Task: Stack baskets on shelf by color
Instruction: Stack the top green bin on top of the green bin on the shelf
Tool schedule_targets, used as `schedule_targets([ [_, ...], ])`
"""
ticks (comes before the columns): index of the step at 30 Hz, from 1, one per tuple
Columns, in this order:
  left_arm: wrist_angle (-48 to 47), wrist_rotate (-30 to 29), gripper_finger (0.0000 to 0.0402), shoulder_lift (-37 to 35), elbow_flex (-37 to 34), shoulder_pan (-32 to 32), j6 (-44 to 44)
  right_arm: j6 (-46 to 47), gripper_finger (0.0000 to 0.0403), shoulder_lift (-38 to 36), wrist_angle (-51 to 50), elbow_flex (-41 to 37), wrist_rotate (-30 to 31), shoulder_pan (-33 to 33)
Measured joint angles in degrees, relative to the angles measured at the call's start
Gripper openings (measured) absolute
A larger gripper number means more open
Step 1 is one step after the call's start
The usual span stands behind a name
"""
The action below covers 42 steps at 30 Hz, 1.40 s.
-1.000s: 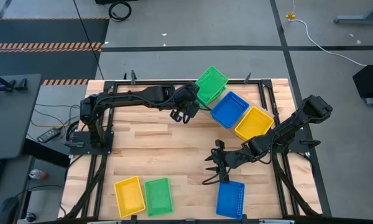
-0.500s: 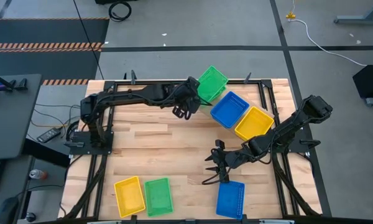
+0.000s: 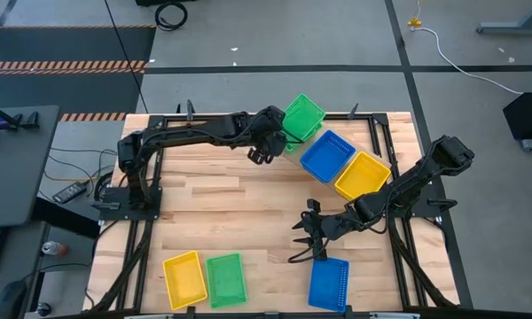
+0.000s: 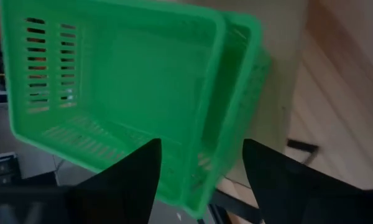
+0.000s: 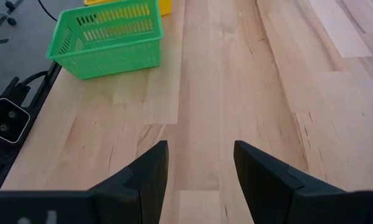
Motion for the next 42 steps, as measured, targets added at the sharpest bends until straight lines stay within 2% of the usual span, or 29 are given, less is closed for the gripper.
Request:
schedule_targets([
  [12,2.24,1.27,0.0222,3.47,-0.05,0.95,0.46,0.02,0.019,0.0,-0.1,0.02,0.02,-0.07],
  [21,3.76,0.68,0.0192,3.56,-0.01,0.73,0.99,0.02,0.019,0.0,-0.46,0.0,0.02,-0.07],
  [29,3.57,-1.99,0.0141,3.56,-0.01,-0.31,0.8,0.02,0.019,0.0,-0.79,0.0,0.02,-0.07],
  [39,3.03,-3.65,0.0038,3.56,-0.01,-1.17,1.11,0.02,0.019,0.0,-0.85,0.0,0.46,-0.07],
  [42,3.0,-4.02,0.0019,3.56,-0.01,-1.2,1.09,0.02,0.019,0.0,-0.83,0.0,0.48,-0.07],
])
